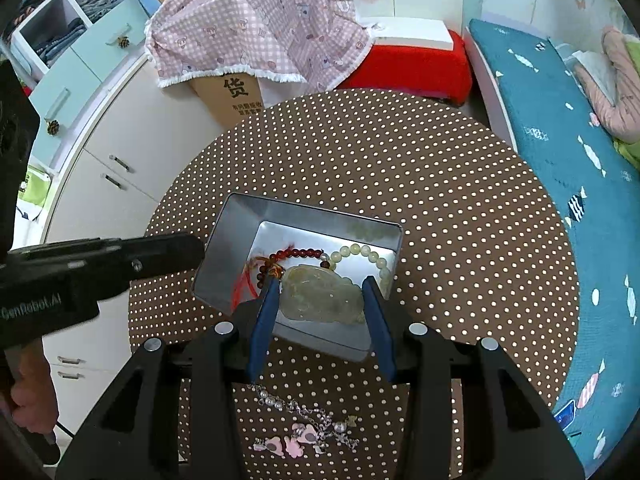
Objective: Organize jewelry
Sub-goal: 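Carry the red string bracelet and jade pendant into the tray and release, then withdraw both tools from the tray toward the pink-charm chain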
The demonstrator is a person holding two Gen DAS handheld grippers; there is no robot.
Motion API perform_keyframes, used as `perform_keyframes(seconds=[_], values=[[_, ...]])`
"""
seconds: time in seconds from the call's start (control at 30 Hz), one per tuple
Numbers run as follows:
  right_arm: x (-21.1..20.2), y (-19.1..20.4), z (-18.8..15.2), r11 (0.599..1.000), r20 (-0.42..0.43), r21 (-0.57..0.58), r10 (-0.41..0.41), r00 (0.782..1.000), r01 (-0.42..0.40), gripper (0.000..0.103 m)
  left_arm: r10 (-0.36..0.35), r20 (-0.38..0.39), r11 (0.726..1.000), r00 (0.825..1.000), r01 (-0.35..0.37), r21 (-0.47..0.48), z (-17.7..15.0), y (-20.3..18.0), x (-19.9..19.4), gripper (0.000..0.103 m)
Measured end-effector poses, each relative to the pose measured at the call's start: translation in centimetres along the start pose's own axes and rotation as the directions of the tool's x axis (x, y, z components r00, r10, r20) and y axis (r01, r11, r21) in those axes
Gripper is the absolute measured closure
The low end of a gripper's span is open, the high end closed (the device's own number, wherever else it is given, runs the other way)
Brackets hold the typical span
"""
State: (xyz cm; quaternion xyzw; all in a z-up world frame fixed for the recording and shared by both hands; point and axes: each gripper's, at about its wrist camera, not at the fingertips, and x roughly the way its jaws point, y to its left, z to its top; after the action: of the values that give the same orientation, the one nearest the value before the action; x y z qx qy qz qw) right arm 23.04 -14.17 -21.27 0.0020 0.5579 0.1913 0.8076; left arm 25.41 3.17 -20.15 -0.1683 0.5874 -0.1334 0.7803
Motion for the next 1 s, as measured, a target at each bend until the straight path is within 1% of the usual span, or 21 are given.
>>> perform_keyframes(seconds=[0.17, 0.27, 0.47, 0.67, 0.83, 1.0], values=[[2.2, 0.2, 0.3, 1.0, -0.044, -0.015, 0.0, 0.999, -0.001, 0.063, 0.004, -0.025, 1.0, 1.0, -0.005, -0.019, -0.1, 1.1, 0.8, 0.096], [3.6, 0.5, 0.4, 1.0, -0.079, -0.031, -0.008, 0.997, 0.005, 0.063, 0.023, -0.041, 0.999, 0.999, -0.024, -0.027, -0.2, 1.7, 1.4, 0.096], [5.7, 1.0, 0.2, 0.998, -0.137, -0.058, -0.013, 0.991, 0.005, 0.063, 0.037, -0.05, 0.999, 0.998, -0.039, -0.034, -0.1, 2.6, 1.8, 0.096], [6.2, 1.7, 0.1, 0.996, -0.147, -0.082, -0.029, 0.989, 0.017, 0.062, 0.057, -0.06, 0.998, 0.997, -0.059, -0.037, 0.0, 3.3, 1.9, 0.096], [5.9, 1.2, 0.1, 0.999, -0.15, -0.051, -0.021, 0.988, 0.013, 0.062, 0.061, -0.058, 0.997, 0.996, -0.063, -0.034, -0.4, 3.8, 1.6, 0.096], [4.8, 0.7, 0.1, 0.999, -0.136, -0.032, -0.025, 0.99, 0.02, 0.062, 0.069, -0.056, 0.997, 0.996, -0.07, -0.027, -1.4, 3.8, 1.0, 0.096]])
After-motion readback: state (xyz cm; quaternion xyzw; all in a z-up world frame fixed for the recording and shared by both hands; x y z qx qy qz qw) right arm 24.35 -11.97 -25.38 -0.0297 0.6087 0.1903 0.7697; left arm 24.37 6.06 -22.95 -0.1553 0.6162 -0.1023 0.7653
